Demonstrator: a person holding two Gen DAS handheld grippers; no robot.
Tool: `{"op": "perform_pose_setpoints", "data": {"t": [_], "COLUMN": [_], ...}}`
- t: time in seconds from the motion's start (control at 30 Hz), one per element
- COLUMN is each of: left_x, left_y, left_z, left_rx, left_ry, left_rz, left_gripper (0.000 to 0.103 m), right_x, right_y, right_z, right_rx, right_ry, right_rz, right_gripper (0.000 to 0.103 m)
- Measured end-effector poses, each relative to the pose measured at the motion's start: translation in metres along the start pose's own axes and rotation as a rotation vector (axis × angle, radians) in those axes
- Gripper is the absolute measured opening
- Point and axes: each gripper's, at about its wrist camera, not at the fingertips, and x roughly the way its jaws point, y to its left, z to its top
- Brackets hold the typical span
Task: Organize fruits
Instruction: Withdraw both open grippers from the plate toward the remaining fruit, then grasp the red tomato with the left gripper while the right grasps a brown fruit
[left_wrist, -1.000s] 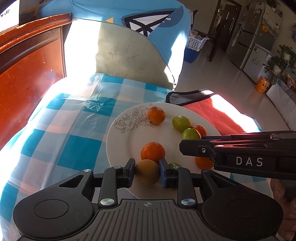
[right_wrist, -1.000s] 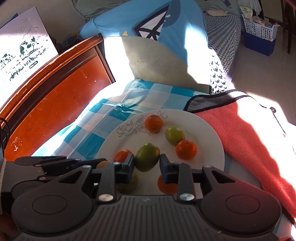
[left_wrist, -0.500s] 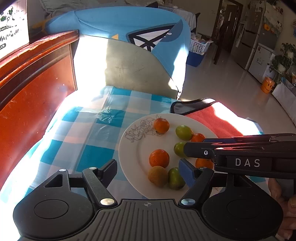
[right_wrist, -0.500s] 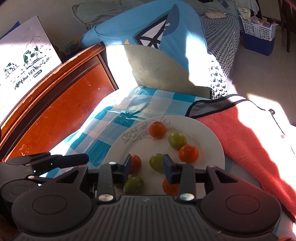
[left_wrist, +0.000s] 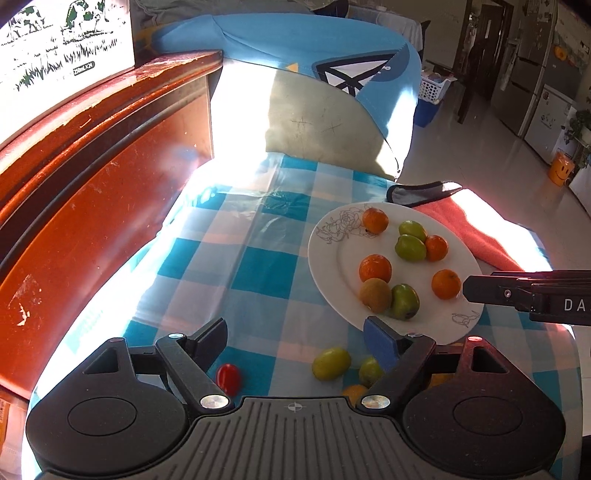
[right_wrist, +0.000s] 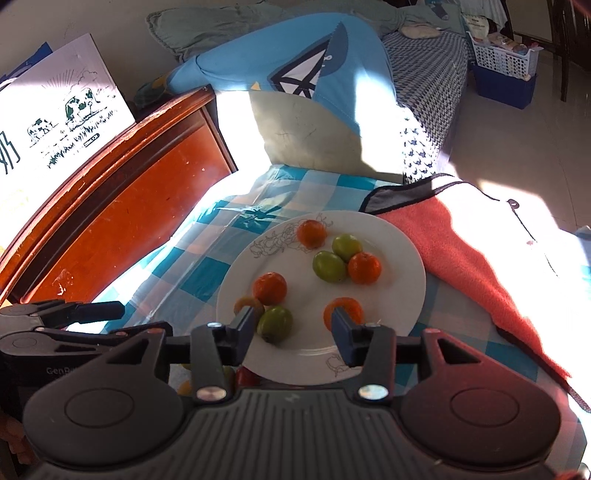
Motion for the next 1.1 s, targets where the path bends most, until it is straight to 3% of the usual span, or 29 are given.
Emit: {"op": "perform_pose_setpoints", "data": {"t": [0.4, 0.7, 1.1], "left_x": [-0.012, -0.012, 0.003], "left_y": [0.028, 0.050, 0.039], "left_z": [-0.031, -0.045, -0.053], "left_rx": [-0.101, -0.155, -0.043], "left_ry": [0.016, 0.011, 0.015], "left_rz": [0.010, 0.059, 0.097], "left_gripper": [0.083, 0.083, 0.082], "right_x": [-0.016, 0.000, 0.020], "right_y": [0.006, 0.017, 0.024], "right_z": [-0.034, -0.058, -0.065], "right_rx": [0.033, -0.012, 0.023], "right_ry": [0.046, 0.116, 0.135], "right_rz": [0.018, 0.018, -0.006], "right_gripper": [0.047, 0.048, 0.048]}}
